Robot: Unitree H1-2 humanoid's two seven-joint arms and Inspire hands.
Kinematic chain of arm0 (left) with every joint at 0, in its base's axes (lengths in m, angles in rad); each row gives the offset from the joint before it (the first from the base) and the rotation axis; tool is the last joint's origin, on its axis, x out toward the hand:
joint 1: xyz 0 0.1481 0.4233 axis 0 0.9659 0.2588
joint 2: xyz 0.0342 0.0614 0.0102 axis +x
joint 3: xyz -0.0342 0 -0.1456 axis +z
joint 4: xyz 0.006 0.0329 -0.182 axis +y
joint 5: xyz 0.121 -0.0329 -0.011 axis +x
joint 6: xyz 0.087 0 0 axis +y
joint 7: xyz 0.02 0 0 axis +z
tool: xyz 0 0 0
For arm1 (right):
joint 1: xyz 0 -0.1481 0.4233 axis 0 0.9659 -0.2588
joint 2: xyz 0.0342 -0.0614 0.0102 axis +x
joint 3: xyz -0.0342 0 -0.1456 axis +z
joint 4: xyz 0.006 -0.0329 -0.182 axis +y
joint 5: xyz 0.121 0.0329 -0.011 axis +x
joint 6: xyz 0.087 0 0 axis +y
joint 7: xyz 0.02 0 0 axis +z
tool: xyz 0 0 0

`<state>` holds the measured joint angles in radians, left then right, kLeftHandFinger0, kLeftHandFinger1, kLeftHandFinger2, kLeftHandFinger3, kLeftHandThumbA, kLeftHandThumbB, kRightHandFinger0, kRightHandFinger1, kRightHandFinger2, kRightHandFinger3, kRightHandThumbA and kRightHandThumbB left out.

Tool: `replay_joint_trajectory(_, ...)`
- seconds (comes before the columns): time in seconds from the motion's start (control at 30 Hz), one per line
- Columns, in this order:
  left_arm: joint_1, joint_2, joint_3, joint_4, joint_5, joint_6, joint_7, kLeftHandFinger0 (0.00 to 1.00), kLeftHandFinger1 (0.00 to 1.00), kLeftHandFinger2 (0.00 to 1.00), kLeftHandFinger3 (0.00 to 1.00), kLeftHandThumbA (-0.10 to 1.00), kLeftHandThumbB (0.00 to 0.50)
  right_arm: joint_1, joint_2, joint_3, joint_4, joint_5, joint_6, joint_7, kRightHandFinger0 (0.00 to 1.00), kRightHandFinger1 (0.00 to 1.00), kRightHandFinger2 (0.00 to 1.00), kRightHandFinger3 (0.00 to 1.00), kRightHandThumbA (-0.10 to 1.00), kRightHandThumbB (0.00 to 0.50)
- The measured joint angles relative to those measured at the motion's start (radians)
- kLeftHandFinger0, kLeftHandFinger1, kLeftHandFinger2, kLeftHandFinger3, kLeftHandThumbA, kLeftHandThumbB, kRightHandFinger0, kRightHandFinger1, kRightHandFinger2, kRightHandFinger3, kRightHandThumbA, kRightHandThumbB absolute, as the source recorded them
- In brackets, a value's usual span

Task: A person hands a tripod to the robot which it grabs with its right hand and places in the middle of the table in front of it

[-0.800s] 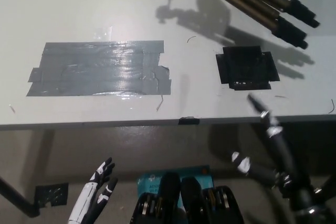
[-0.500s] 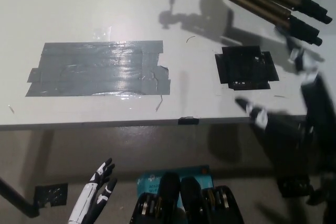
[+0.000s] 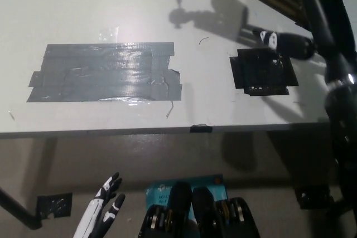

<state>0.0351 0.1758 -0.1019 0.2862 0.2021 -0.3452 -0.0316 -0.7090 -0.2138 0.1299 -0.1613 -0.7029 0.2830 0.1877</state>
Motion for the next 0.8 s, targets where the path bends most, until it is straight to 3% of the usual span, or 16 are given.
replay_joint_trajectory(0.33,0.012,0.000,0.001,-0.001,0.006,-0.015,0.000,1.00,1.00,1.00,1.00,0.90,0.234,-0.144,-0.001,0.037,0.304,-0.041,0.075,-0.001,1.00,1.00,1.00,1.00,0.94,0.400)
replay_joint_trajectory(0.8,0.009,0.000,0.000,-0.009,0.006,-0.015,-0.002,1.00,1.00,1.00,1.00,0.91,0.234,-0.346,-0.003,0.090,0.622,-0.045,0.087,-0.018,1.00,1.00,1.00,1.00,0.93,0.420)
